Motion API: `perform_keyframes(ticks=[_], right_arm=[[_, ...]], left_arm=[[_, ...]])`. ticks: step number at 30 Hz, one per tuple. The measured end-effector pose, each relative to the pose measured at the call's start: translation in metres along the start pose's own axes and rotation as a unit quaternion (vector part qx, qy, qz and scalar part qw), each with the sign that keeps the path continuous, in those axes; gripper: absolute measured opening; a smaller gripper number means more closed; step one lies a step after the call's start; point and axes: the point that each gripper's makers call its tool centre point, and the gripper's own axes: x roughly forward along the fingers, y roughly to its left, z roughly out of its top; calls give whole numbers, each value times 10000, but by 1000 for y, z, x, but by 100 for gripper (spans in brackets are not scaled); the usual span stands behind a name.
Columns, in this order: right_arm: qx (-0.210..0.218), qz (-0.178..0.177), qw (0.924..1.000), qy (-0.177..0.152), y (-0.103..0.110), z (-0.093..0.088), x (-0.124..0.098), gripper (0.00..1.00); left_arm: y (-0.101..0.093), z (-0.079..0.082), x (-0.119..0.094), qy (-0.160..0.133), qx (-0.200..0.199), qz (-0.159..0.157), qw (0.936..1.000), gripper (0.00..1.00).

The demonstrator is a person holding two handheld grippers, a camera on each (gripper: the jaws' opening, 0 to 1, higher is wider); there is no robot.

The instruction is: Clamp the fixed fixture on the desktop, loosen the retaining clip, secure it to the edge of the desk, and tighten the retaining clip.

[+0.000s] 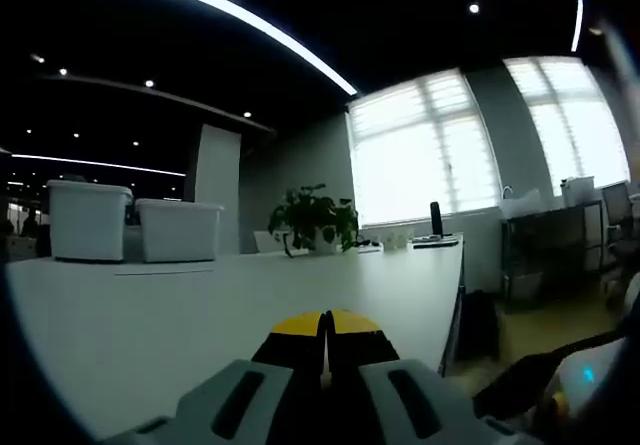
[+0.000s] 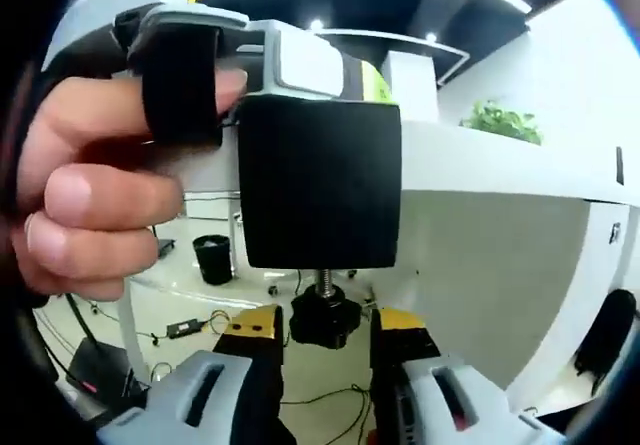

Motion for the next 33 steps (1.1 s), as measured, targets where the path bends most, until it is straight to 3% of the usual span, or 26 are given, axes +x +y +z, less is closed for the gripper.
perform_keyframes(ticks=[6, 9, 12, 18, 21, 23, 29, 33], right_arm=[[25, 102, 9999, -25, -2, 1, -4, 23], [-54, 651, 9978, -57, 3, 1, -2, 22], [-203, 1375, 9903, -71, 7, 0, -3, 22], [-486, 2652, 9629, -95, 12, 0, -5, 22], [-505, 3083, 9498, -157, 16, 0, -7, 22], [-568, 3432, 9373, -226, 19, 0, -7, 22], [-611, 4186, 9049, -459, 24, 1, -12, 22], [-500, 4522, 8878, -695, 26, 2, -13, 22]], left_arm=[[0, -1, 0, -4, 9, 2, 10000, 2], [0, -1, 0, 11, -4, 7, 10000, 2], [0, -1, 0, 18, -12, 4, 10000, 2], [0, -2, -1, 63, -50, 4, 10000, 1], [0, -2, 0, 81, -63, 3, 9999, 1], [0, -3, 0, 104, -79, 2, 9999, 1], [0, -2, 1, 75, -57, 1, 10000, 1], [-1, 1, 0, 10, -1, -2, 10000, 1]])
